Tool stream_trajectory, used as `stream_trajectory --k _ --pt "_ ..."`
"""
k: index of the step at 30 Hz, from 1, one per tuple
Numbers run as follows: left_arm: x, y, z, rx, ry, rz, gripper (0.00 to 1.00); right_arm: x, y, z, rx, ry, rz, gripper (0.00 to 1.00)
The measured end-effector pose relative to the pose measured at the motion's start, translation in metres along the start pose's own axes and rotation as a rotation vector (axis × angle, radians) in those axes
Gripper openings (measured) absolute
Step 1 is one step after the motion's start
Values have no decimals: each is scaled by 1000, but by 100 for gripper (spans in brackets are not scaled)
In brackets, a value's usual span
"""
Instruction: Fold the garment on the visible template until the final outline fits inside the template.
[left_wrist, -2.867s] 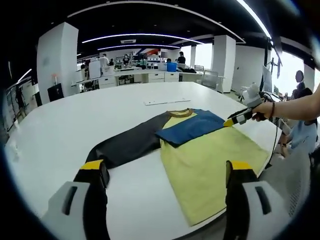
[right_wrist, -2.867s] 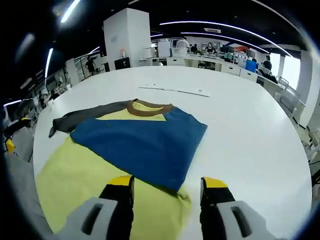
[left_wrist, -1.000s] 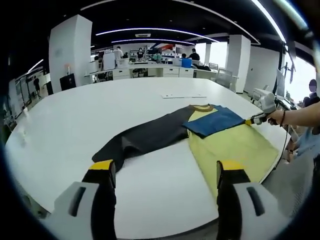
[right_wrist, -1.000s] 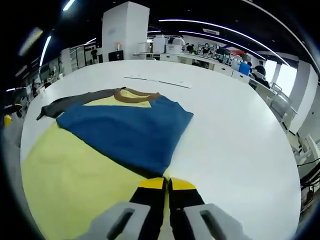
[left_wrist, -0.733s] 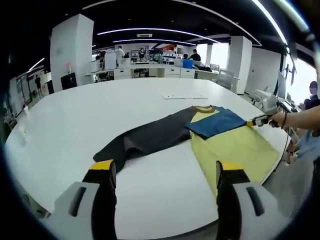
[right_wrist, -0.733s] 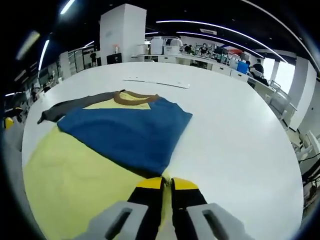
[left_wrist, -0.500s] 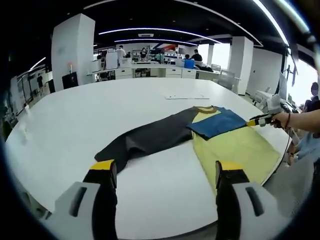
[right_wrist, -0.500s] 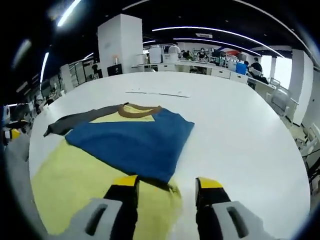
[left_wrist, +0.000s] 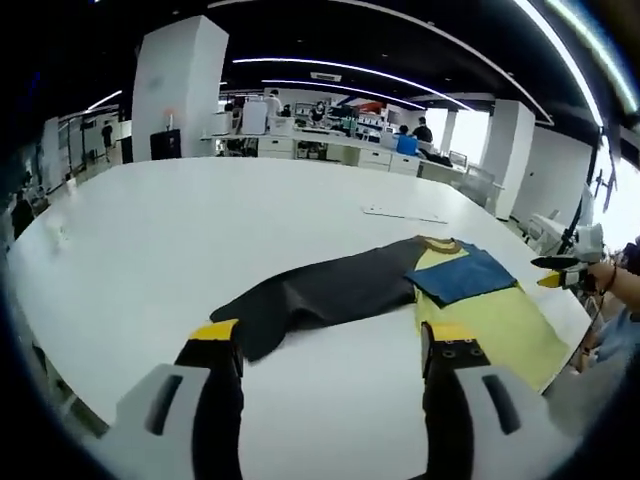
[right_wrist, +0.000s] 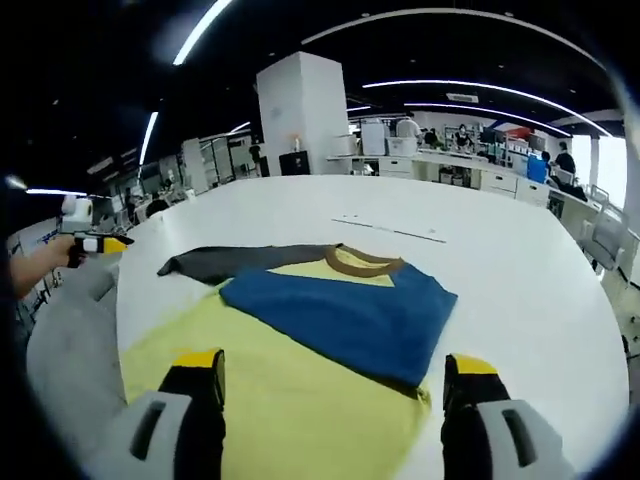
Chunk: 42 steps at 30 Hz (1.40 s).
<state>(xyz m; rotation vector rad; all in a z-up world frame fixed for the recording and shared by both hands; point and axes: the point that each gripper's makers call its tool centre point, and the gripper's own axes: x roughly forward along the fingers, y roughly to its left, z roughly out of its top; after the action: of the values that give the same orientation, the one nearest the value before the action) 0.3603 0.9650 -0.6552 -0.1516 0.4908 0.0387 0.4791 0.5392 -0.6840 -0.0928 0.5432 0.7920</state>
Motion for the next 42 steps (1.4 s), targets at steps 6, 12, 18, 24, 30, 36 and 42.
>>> stream_trajectory --k 6,12,18,24,30,36,42 --pt "12 29 3 14 12 106 67 -17 19 0 -42 -10 10 98" --pt "25 45 -4 -68 25 158 62 -29 27 -3 -51 -13 0 100" --pt "36 59 -11 -110 25 191 58 -38 34 1 -28 -55 -9 100" --pt "46 74 -25 -136 52 242 54 -45 36 -8 -78 -14 -51 97" --pt "53 86 -36 -112 75 307 48 -48 37 -17 -72 5 -56 95" --pt "60 92 -47 -116 82 342 45 -55 33 -15 -52 -5 -74 94" --pt "67 85 -62 -107 122 347 37 -59 25 -14 -58 -2 -107 93"
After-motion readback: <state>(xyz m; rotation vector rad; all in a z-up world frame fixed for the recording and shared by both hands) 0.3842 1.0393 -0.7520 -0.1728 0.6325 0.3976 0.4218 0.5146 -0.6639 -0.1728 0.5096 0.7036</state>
